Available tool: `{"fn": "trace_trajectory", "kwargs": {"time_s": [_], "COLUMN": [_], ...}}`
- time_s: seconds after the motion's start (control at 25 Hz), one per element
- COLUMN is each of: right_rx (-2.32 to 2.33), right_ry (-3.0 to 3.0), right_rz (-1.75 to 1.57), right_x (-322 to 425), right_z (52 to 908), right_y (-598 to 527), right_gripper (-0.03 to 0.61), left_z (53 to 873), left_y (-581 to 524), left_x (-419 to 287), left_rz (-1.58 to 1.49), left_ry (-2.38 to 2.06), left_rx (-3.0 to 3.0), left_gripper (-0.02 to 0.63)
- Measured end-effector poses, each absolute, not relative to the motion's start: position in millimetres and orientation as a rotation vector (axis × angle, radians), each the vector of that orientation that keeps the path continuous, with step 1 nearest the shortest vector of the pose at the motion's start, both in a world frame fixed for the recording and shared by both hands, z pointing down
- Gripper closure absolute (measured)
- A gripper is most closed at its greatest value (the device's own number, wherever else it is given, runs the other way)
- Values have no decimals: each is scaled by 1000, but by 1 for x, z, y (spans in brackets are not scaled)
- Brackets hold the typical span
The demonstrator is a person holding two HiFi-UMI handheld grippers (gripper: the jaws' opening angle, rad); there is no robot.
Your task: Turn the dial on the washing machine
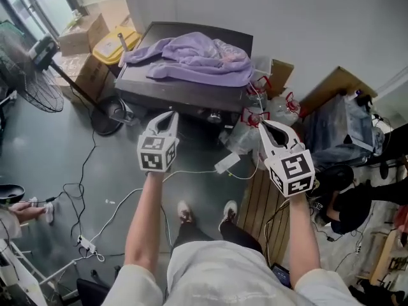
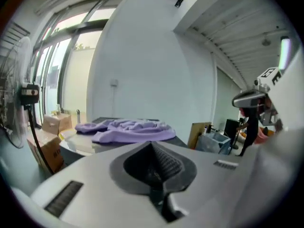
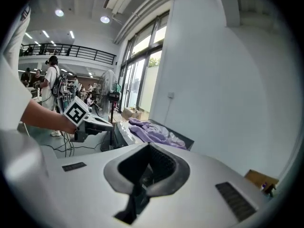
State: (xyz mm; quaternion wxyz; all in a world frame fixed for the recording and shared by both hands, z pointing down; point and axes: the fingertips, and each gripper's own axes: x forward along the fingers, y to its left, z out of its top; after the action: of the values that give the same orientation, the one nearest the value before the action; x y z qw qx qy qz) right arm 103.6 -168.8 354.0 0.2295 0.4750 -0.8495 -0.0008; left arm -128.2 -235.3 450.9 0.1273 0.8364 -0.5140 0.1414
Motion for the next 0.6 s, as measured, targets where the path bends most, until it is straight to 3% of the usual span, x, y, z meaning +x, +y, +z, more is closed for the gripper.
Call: {"fn": "trace_trajectory", "kwargs": {"time_s": [0.6], "right_rx": [1311], "right_ry": [-2449], "right_rz": [-404], "right_x": [56], "right_z": [216], "right_y": [-182], "right_gripper": [565], "left_z": [231], "left_y": [-196], "left_x": [-179], "left_rz": [471], "left_ry": [-1900], "left_rx": [2790], "left_gripper": [598]}}
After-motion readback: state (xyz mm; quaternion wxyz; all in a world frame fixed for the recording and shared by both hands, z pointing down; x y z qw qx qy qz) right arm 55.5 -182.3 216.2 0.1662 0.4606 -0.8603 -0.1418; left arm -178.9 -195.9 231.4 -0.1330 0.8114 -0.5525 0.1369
